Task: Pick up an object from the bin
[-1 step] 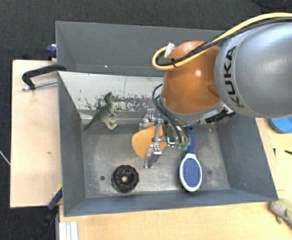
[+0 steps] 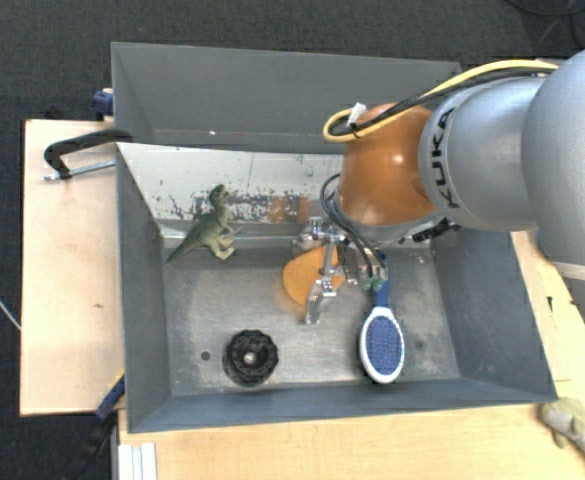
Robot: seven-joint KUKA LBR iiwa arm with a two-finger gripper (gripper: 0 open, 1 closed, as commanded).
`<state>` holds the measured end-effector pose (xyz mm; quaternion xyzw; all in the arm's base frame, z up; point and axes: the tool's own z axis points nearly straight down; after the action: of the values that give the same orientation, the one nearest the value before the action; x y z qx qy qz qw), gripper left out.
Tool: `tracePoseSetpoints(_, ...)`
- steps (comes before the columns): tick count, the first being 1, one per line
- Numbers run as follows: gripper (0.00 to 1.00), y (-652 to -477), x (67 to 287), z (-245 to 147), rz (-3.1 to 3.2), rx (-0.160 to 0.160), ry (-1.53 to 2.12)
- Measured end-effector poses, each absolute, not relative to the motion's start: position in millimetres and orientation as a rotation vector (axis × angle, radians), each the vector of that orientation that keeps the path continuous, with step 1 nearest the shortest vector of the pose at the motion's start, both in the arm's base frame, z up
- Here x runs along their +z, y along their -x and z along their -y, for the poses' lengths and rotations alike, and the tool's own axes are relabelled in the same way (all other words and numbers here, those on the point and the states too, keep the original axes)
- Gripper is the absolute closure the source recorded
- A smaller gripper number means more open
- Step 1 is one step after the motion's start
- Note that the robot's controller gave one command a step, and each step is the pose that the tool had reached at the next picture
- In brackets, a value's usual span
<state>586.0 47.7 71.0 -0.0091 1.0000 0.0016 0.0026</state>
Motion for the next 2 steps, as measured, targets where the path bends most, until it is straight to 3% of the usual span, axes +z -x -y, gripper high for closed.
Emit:
tracePoseSetpoints(1,1.00,-585.7,74.2,-50.0,-3.134,0.005,0.034)
tracePoseSetpoints(2,1.00,-564.2,149.0,-27.1,-3.129,0.001,-0.012)
